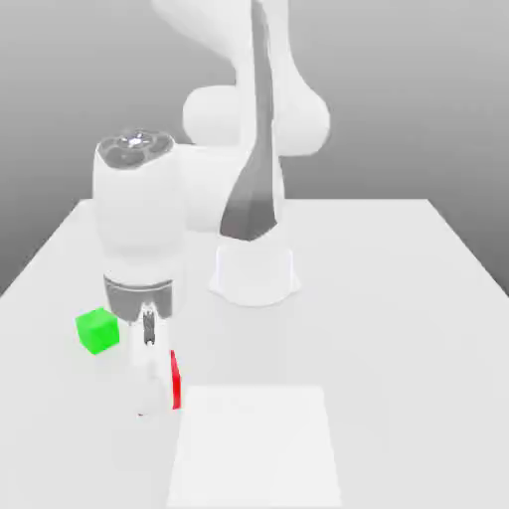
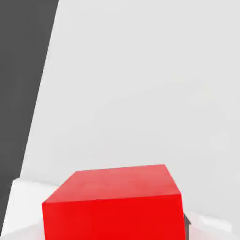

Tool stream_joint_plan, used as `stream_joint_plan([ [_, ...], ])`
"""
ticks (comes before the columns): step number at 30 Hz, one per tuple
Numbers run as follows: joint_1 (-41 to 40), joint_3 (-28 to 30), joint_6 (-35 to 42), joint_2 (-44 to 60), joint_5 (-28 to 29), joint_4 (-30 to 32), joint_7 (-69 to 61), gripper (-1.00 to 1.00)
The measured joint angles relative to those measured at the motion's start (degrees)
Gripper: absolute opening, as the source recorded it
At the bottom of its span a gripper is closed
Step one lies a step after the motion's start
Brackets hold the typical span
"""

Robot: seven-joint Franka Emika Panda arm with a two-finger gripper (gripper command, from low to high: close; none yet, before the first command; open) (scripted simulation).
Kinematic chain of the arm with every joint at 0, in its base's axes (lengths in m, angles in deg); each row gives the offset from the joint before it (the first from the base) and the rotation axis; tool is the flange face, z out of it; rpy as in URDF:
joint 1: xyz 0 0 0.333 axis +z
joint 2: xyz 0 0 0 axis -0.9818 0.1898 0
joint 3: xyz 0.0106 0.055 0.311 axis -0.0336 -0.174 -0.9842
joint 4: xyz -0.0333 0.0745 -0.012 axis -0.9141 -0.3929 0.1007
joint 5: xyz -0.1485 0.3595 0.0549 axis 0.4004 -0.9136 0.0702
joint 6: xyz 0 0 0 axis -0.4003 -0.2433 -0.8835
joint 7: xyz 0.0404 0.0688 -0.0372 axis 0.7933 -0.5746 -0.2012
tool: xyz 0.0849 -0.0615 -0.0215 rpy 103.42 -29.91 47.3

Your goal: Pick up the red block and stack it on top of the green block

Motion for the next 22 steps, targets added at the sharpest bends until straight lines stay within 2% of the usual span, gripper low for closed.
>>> stream_joint_plan([
  [12,-21.2,7.6,-0.8,-14.8,0.7,14.6,34.7,-1.0],
  [16,-23.4,9.1,-8.1,-9.0,-0.4,15.9,37.9,-1.0],
  [19,-22.6,9.3,-14.1,-2.9,-3.3,15.8,36.1,-1.0],
  [20,-22.3,9.0,-15.7,-1.2,-4.7,15.7,35.2,1.0],
  [22,-22.2,9.0,-15.7,-1.2,-4.7,15.7,35.2,1.0],
])
